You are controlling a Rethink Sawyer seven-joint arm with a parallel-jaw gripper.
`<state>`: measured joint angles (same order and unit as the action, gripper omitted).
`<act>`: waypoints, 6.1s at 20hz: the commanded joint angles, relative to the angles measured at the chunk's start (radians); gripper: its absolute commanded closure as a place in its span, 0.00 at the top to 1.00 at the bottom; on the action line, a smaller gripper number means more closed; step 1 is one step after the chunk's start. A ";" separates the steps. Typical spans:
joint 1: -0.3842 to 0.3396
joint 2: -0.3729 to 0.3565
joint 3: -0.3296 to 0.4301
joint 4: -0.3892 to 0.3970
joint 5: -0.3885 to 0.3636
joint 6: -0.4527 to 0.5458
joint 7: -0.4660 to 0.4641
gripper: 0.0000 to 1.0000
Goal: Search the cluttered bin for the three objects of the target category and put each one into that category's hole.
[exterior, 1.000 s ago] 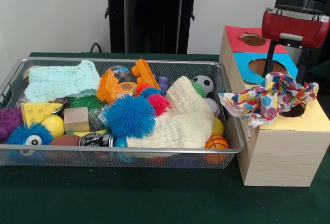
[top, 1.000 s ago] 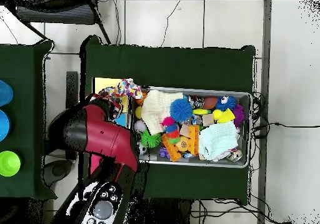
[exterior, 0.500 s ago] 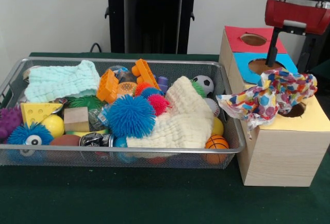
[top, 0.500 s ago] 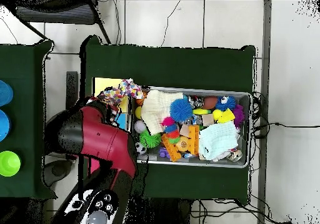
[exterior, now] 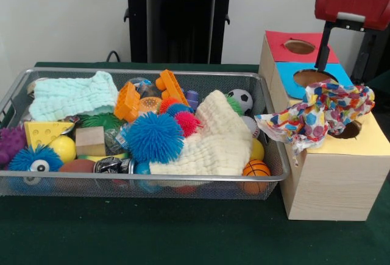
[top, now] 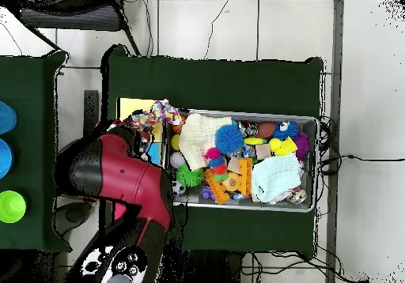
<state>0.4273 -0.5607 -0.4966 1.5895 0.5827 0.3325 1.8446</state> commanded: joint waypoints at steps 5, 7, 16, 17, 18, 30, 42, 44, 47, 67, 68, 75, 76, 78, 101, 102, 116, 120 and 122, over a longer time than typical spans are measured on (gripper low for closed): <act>0.004 0.037 -0.010 -0.043 -0.052 0.119 0.192 0.00; 0.005 0.037 -0.011 -0.042 -0.055 0.122 0.186 0.00; 0.012 0.061 -0.043 -0.072 -0.041 0.187 0.228 0.00; 0.013 0.064 -0.046 -0.072 -0.040 0.180 0.230 0.00; 0.016 0.068 -0.050 -0.077 -0.039 0.179 0.234 0.00; -0.016 0.104 0.017 -0.048 -0.010 0.042 0.229 0.00; -0.016 0.138 0.012 -0.052 -0.011 0.006 0.226 0.00; -0.019 0.141 0.025 -0.043 -0.004 -0.008 0.230 0.00; -0.025 0.151 0.048 -0.035 0.007 -0.029 0.236 0.00; -0.083 0.097 0.225 0.077 0.083 -0.152 0.283 0.00; -0.078 0.102 0.218 0.072 0.084 -0.147 0.284 0.00; -0.036 0.159 0.164 0.033 0.095 -0.123 0.297 0.00; -0.027 0.171 0.152 0.024 0.097 -0.107 0.300 0.00; -0.017 0.188 0.137 0.013 0.101 -0.085 0.302 0.00; -0.007 0.281 0.099 -0.069 0.089 0.051 0.330 0.00; -0.014 0.283 0.112 -0.070 0.091 0.055 0.327 0.00; -0.180 0.272 0.379 -0.056 0.100 -0.035 0.243 0.00; -0.213 0.267 0.416 -0.064 0.086 -0.022 0.233 0.00; -0.215 0.263 0.412 -0.069 0.079 0.001 0.236 0.00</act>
<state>0.2531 -0.3593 -0.2560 1.5040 0.6586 0.2429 1.9306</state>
